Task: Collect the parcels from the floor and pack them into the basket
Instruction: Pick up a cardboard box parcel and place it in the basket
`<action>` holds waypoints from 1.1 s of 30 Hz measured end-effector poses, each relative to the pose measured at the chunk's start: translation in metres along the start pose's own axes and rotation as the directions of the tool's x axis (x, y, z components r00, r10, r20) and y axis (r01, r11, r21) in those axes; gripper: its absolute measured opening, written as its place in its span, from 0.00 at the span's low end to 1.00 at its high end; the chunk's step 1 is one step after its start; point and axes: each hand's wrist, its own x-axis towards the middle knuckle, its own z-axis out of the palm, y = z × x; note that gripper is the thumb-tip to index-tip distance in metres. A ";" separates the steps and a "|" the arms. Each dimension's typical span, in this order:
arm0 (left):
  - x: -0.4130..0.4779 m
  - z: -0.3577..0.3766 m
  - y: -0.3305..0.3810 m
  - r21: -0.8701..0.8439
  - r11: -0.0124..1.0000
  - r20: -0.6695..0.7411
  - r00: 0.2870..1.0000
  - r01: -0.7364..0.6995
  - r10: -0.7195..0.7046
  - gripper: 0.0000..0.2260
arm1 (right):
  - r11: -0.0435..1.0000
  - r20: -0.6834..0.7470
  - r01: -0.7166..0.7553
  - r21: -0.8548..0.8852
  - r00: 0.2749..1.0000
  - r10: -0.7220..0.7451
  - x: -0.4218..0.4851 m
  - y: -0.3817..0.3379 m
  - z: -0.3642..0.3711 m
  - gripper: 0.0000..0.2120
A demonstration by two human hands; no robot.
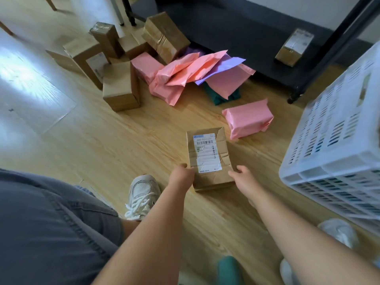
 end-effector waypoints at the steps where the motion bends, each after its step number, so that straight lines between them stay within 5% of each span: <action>1: -0.001 0.004 0.003 0.001 1.000 0.019 1.000 0.002 -0.002 0.19 | 0.999 0.037 -0.008 -0.035 0.999 0.009 0.000 0.001 0.001 0.28; 9: 0.003 0.021 0.028 -0.005 0.999 -0.060 0.997 0.042 -0.042 0.10 | 0.987 0.041 0.030 -0.160 0.999 -0.024 0.004 -0.019 -0.008 0.28; 18: -0.017 0.008 0.102 -0.051 0.959 -0.126 0.954 -0.279 0.271 0.15 | 0.981 -0.068 0.135 -0.140 0.987 -0.146 -0.013 -0.081 -0.073 0.33; 33: -0.140 -0.007 0.281 -0.042 0.629 -0.305 0.609 -0.776 0.732 0.16 | 0.853 -0.240 0.480 -0.205 0.820 -0.519 -0.140 -0.175 -0.242 0.22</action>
